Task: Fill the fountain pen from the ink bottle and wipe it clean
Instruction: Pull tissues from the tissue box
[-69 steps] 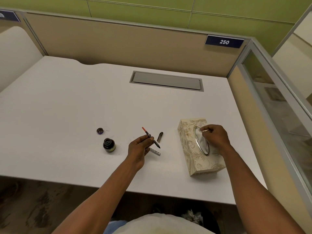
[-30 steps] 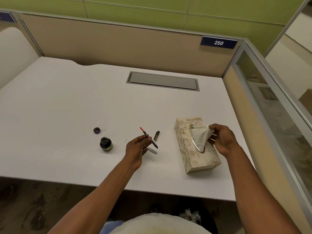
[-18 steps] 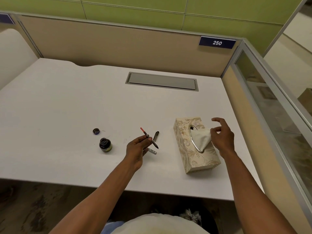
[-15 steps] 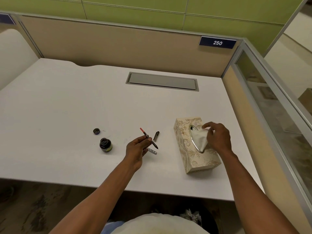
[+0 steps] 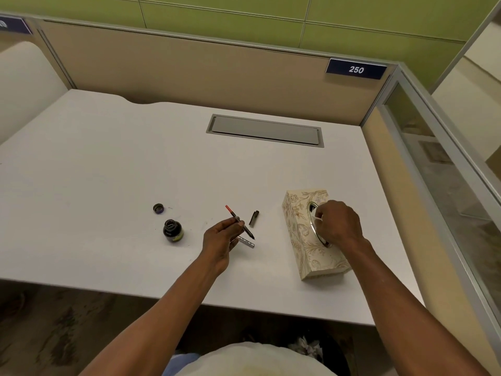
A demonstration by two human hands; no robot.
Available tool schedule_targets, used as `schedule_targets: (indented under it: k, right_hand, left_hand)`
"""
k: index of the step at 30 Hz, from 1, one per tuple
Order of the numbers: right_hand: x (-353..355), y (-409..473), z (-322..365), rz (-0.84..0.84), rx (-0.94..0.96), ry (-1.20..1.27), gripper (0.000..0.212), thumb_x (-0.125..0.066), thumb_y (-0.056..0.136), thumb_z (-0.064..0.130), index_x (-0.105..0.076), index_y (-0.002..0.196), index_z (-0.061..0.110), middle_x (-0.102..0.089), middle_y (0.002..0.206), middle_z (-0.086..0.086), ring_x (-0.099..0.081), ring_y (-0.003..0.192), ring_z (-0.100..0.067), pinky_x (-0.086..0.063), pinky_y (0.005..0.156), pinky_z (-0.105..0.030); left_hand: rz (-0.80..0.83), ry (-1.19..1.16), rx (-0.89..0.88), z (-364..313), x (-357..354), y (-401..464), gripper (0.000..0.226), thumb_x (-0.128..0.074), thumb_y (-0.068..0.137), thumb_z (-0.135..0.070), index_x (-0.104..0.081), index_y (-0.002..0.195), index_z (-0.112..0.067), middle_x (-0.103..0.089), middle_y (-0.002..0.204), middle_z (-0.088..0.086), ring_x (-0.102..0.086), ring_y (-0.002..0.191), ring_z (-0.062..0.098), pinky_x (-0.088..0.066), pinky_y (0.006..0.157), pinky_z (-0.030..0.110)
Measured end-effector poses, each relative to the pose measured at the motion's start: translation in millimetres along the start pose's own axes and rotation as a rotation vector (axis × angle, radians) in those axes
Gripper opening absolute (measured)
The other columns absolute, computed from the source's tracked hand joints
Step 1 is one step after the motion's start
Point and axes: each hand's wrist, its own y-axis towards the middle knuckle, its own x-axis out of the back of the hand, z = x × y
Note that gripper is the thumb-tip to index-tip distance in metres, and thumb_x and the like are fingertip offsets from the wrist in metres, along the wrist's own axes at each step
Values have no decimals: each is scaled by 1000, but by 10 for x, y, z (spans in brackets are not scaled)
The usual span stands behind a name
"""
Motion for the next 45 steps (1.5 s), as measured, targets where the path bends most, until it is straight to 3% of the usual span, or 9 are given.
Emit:
schedule_targets:
  k: [3, 10, 16, 21, 26, 30, 33, 41, 45]
  right_hand:
    - [-46, -73, 62, -21, -58, 47, 9, -63, 84, 18, -73, 83, 16, -73, 87, -6, -69, 82, -31, -38, 63, -26]
    - [-188, -31, 133, 44, -104, -14, 27, -49, 102, 27, -73, 105, 13, -73, 105, -10, -69, 98, -30, -42, 69, -27]
    - [-235, -47, 40, -85, -185, 199, 42, -47, 101, 46, -72, 90, 15, -74, 92, -14, -67, 88, -37, -50, 73, -35]
    - [-152, -71, 56, -155, -159, 216, 26, -51, 101, 33, -68, 107, 13, -73, 101, -14, -66, 96, -38, -47, 78, -37]
    - [-3, -113, -124, 35, -307, 96, 34, -71, 81, 46, -71, 89, 13, -72, 96, -11, -68, 87, -34, -51, 69, -32]
    - [-12, -207, -112, 69, -296, 86, 23, -71, 80, 36, -71, 83, 13, -71, 90, -12, -66, 81, -34, -48, 65, -30]
    - [-79, -254, -68, -5, -275, 157, 12, -66, 85, 25, -72, 84, 15, -73, 91, -11, -68, 85, -36, -48, 66, -30]
    - [-119, -167, -16, -45, -337, 568, 23, -49, 100, 27, -61, 107, 9, -67, 104, -11, -62, 98, -34, -43, 76, -33]
    - [-41, -60, -70, 22, -468, 884, 28, -52, 99, 36, -67, 93, 14, -69, 86, -6, -62, 86, -28, -43, 70, -30]
  left_hand:
    - [-5, -1, 3, 9, 14, 0, 20, -75, 84, -5, -74, 102, -14, -76, 99, 2, -72, 86, 11, -45, 87, 30]
    - [1, 0, 2, -1, -3, -12, 20, -75, 84, -5, -74, 102, -14, -76, 103, 3, -73, 84, 9, -45, 86, 30]
    - [-9, -6, -10, -45, 47, -17, 19, -74, 85, -5, -74, 100, -15, -75, 101, 2, -72, 81, 7, -45, 85, 29]
    - [-20, -6, -6, -54, 85, -28, 16, -74, 85, -5, -74, 96, -17, -75, 98, 1, -70, 85, 9, -44, 88, 31]
    - [-15, -7, -2, -42, 87, -23, 16, -75, 84, -6, -74, 96, -18, -76, 99, 1, -71, 86, 8, -44, 89, 31]
    - [-6, -4, 8, -14, 61, -20, 17, -74, 85, -6, -74, 99, -16, -75, 100, 2, -70, 87, 9, -44, 90, 31]
    - [4, -1, 8, 6, 28, -10, 19, -75, 85, -6, -74, 101, -15, -75, 101, 2, -71, 82, 7, -45, 86, 29]
    - [7, -1, 6, 15, 5, 7, 22, -74, 85, -6, -73, 106, -13, -76, 100, 1, -73, 78, 4, -46, 86, 28]
    - [-9, -5, 8, 6, 17, 12, 22, -73, 86, -5, -72, 107, -12, -76, 100, 1, -72, 81, 6, -46, 82, 27]
